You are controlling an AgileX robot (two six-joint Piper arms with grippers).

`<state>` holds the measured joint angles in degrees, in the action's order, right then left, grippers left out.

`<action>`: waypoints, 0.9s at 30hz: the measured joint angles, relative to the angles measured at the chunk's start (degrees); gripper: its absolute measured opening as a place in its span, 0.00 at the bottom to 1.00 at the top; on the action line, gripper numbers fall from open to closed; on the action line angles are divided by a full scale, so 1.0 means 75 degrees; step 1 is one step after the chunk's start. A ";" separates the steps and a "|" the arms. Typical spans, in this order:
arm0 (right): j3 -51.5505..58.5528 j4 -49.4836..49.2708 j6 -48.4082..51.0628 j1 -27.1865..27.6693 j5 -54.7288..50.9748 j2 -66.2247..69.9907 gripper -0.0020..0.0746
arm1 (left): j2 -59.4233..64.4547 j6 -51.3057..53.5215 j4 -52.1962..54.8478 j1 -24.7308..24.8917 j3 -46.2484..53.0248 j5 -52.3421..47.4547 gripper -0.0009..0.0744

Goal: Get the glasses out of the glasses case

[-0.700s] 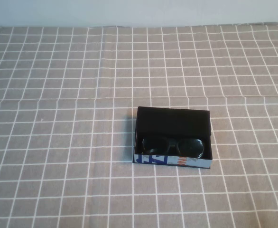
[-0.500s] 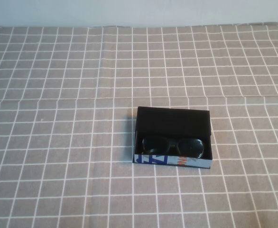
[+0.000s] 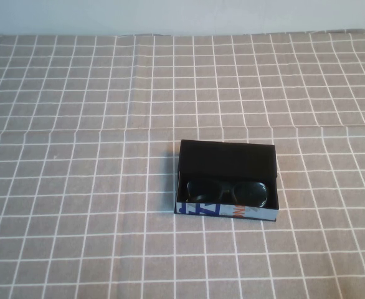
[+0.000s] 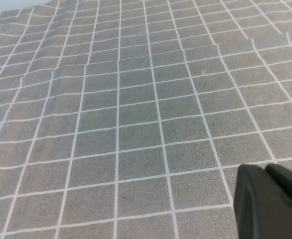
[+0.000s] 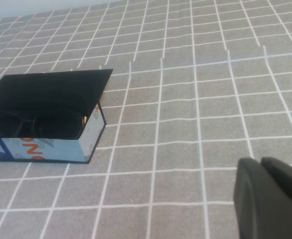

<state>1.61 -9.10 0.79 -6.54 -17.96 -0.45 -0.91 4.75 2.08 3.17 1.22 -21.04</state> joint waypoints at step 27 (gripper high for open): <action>0.0000 -0.6978 -0.0028 0.0000 0.0292 0.0000 0.00 | 0.0000 0.0000 0.0000 0.0000 0.0000 0.0000 0.01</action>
<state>1.61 -61.44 0.59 -6.54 -15.77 -0.45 -0.91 4.75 2.08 3.17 1.22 -21.04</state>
